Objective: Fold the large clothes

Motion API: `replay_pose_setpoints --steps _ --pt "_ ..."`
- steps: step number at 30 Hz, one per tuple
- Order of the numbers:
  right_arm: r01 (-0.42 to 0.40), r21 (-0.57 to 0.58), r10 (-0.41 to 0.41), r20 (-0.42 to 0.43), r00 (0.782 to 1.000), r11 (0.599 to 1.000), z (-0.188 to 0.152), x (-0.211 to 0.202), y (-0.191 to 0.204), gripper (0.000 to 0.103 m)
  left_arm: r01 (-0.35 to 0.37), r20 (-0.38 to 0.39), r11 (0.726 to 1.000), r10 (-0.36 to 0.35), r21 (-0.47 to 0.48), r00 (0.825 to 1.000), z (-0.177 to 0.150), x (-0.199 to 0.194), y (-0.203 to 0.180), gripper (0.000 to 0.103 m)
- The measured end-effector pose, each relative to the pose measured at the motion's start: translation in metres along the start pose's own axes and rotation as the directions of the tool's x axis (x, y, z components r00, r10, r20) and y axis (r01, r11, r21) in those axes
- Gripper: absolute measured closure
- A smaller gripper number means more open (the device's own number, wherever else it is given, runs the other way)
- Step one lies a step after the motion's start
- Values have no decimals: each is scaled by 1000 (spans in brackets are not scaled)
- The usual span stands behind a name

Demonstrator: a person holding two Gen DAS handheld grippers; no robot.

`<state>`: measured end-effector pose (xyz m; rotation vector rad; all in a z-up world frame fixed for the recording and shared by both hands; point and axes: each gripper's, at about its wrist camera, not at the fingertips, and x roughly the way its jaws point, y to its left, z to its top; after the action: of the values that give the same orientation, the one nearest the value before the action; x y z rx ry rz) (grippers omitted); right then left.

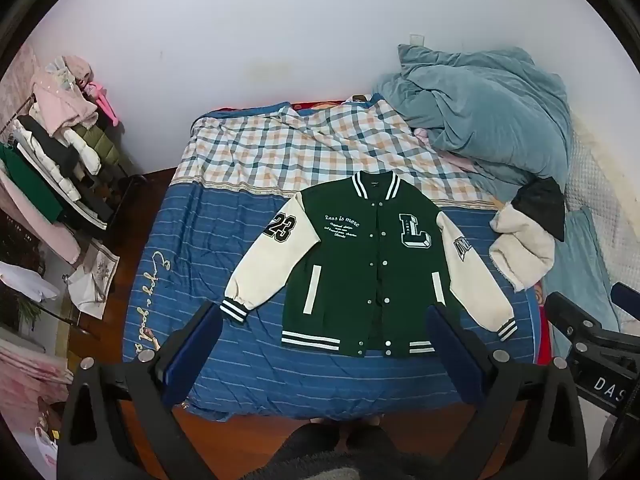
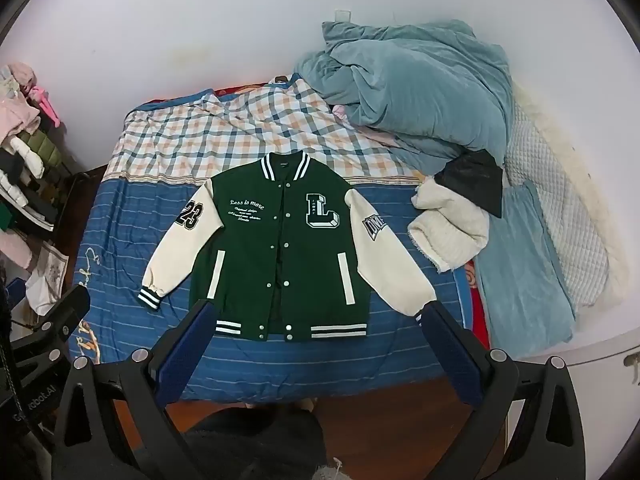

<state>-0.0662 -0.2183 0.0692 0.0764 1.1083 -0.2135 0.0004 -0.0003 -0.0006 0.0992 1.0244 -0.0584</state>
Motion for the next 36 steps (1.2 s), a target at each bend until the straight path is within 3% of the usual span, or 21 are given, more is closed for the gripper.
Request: replay_pose_setpoints --steps 36 --pt "7 -21 -8 -6 1000 1000 10 -4 2 0 15 -7 1000 -15 -13 1000 1 0 -8 0"
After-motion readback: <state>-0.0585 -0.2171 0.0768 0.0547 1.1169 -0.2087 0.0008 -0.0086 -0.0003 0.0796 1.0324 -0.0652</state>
